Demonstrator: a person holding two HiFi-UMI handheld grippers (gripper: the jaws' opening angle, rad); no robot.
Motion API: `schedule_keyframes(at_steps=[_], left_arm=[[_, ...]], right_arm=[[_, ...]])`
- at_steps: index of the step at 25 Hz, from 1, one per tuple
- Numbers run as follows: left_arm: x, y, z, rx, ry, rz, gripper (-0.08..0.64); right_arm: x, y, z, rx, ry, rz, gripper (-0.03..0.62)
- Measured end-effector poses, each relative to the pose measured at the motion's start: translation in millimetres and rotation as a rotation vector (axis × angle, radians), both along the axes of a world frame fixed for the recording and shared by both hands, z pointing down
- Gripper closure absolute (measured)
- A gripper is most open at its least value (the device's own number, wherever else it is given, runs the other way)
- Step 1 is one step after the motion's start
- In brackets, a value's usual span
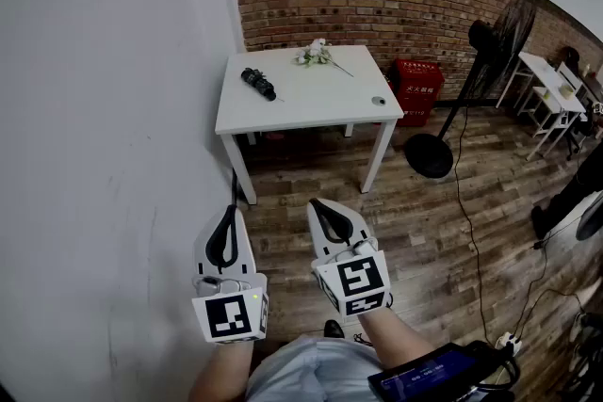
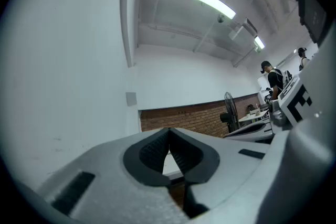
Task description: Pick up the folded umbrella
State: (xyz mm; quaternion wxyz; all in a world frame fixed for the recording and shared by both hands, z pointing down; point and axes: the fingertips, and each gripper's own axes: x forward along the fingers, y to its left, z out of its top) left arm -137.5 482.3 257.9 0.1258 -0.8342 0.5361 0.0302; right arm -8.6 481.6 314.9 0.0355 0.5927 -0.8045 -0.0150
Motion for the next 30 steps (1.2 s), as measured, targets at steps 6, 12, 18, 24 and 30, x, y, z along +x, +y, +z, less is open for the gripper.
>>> schedule_keyframes(at_steps=[6, 12, 18, 24, 30], left_arm=[[8.1, -1.4, 0.6, 0.002, -0.007, 0.001, 0.554], [18.1, -1.3, 6.1, -0.015, -0.018, -0.002, 0.554], [30.6, -6.5, 10.1, -0.028, -0.034, -0.010, 0.554], [42.8, -13.8, 13.9, -0.031, -0.043, -0.026, 0.554], [62.4, -18.6, 13.7, -0.031, -0.052, -0.048, 0.554]], right_arm=[[6.3, -1.7, 1.9, -0.002, -0.002, -0.001, 0.588], [14.0, -0.1, 4.3, -0.004, 0.002, -0.003, 0.588], [20.1, -5.8, 3.0, 0.006, -0.036, -0.068, 0.379], [40.5, -17.2, 7.1, 0.013, -0.045, -0.064, 0.195], [62.8, -25.1, 6.0, 0.017, -0.025, -0.076, 0.181]])
